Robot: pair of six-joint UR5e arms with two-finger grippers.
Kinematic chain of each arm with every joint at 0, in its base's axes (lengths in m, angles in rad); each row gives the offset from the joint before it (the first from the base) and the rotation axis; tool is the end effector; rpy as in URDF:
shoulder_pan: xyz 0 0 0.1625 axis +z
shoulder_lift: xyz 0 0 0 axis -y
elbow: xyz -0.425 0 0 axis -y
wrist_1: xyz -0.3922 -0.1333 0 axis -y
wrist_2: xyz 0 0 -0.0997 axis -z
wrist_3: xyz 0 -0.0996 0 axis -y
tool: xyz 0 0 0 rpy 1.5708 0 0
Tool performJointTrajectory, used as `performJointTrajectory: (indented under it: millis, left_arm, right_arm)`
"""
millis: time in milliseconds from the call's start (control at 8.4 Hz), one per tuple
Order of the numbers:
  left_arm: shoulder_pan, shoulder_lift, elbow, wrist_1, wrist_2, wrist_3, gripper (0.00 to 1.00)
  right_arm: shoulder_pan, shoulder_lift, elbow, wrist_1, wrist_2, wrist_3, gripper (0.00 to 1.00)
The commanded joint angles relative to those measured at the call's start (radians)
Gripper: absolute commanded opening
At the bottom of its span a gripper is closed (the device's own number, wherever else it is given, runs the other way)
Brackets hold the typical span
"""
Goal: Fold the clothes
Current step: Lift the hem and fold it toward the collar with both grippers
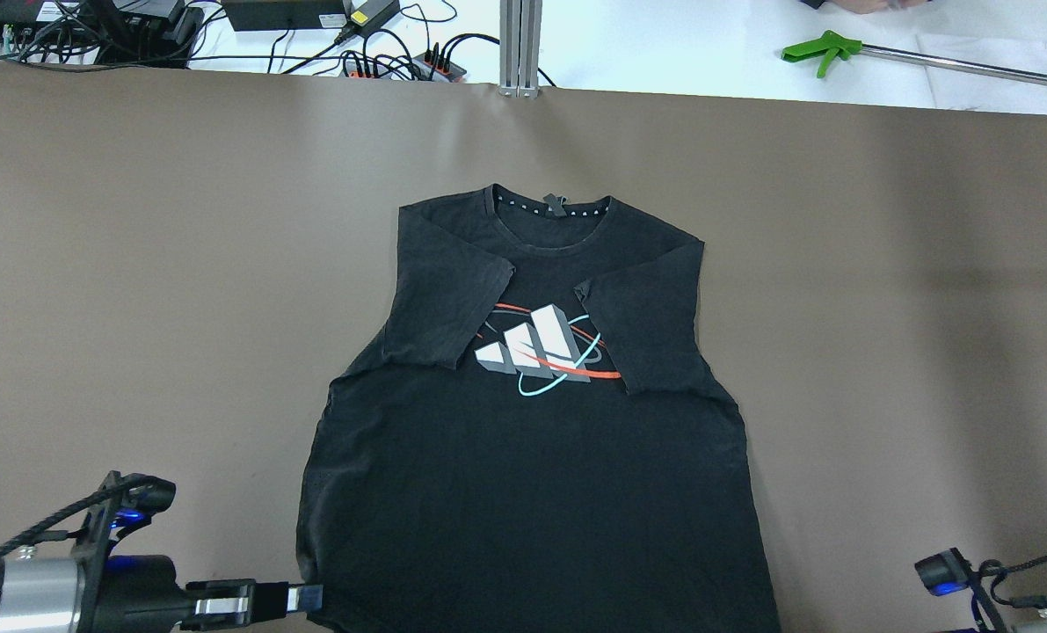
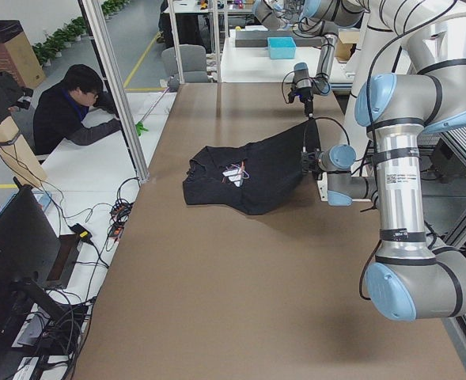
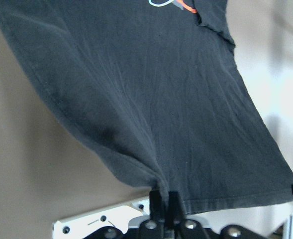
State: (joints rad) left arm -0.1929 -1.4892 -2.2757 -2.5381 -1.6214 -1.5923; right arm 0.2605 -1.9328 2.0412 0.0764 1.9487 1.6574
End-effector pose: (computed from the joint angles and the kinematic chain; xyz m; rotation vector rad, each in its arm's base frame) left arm 0.3496 -0.1990 0.2555 0.0969 1.5891 -0.1269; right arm -0.2767 -0.1737 0.4025 -0.1228 -1.7387 -0.0774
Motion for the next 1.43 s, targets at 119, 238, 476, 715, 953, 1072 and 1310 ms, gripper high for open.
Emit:
performJointTrajectory:
  millis: [119, 238, 476, 715, 953, 1072, 1310]
  left_arm:
    - [0.000, 0.124, 0.011, -0.284, -0.081, -0.001, 0.00]
    - [-0.006, 0.103, 0.034, -0.283, -0.049, -0.001, 0.00]
    - [-0.055, 0.052, 0.061, -0.275, -0.025, -0.001, 0.00]
    - [-0.161, -0.058, 0.064, -0.153, -0.058, -0.003, 0.00]
    - [-0.331, -0.271, 0.087, 0.142, -0.157, -0.014, 0.00]
    - [-0.394, -0.352, 0.117, 0.239, -0.181, -0.014, 0.00]
    - [-0.495, -0.449, 0.267, 0.271, -0.202, -0.005, 0.00]
  right_arm:
    - [0.044, -0.010, -0.053, 0.280, 0.070, 0.117, 0.00]
    - [0.143, 0.068, -0.126, 0.276, 0.087, 0.116, 0.00]
    - [0.361, 0.179, -0.179, 0.153, 0.210, 0.111, 0.00]
    - [0.581, 0.317, -0.179, -0.020, 0.419, 0.108, 0.00]
    - [0.618, 0.353, -0.182, -0.107, 0.421, 0.102, 0.00]
    - [0.649, 0.388, -0.182, -0.172, 0.423, 0.101, 0.00]
    - [0.693, 0.438, -0.183, -0.295, 0.415, 0.090, 0.00]
